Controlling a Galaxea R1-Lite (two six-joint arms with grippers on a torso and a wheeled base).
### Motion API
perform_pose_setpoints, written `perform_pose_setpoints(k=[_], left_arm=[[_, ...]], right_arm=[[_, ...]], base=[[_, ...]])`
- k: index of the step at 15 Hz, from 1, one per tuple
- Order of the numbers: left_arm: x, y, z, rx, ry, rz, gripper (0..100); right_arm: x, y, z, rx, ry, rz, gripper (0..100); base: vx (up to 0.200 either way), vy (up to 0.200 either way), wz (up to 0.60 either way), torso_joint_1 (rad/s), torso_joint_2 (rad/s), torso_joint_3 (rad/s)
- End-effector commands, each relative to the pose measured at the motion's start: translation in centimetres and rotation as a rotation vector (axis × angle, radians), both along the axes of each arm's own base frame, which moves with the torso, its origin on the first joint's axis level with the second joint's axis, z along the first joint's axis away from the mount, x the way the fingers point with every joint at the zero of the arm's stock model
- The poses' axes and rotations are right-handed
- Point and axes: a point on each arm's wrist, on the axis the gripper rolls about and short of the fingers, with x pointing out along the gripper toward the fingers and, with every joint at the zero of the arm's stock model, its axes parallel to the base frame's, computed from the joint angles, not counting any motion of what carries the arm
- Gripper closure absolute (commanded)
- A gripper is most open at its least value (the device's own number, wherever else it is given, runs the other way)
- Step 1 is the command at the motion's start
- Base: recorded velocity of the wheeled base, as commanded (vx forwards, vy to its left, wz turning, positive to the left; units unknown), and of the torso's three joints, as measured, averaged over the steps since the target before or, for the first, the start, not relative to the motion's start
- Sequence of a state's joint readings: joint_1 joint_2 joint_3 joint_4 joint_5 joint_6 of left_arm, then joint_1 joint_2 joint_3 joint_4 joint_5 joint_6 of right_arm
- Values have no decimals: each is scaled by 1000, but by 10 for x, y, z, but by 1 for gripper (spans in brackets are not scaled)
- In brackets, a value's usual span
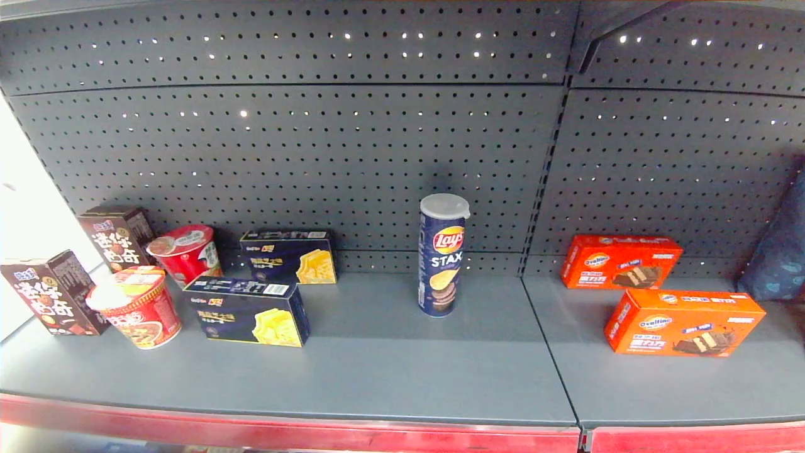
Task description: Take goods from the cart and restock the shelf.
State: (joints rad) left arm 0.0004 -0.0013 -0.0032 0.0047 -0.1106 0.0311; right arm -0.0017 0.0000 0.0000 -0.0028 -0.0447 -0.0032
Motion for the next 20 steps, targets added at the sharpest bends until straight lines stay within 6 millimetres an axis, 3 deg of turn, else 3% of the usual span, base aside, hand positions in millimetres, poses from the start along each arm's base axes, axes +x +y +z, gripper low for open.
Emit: perform_pose_setpoints(k=[1, 20], left_arm=[[0, 0, 0, 0, 1, 1, 0], [0, 0, 0, 0, 1, 1, 0]], right_arm=[[0, 0, 0, -3, 1, 0, 0], [0, 0, 0, -4, 1, -1, 0]], base=[[0, 0, 0, 0, 0, 0], [0, 0, 568, 3, 3, 1]])
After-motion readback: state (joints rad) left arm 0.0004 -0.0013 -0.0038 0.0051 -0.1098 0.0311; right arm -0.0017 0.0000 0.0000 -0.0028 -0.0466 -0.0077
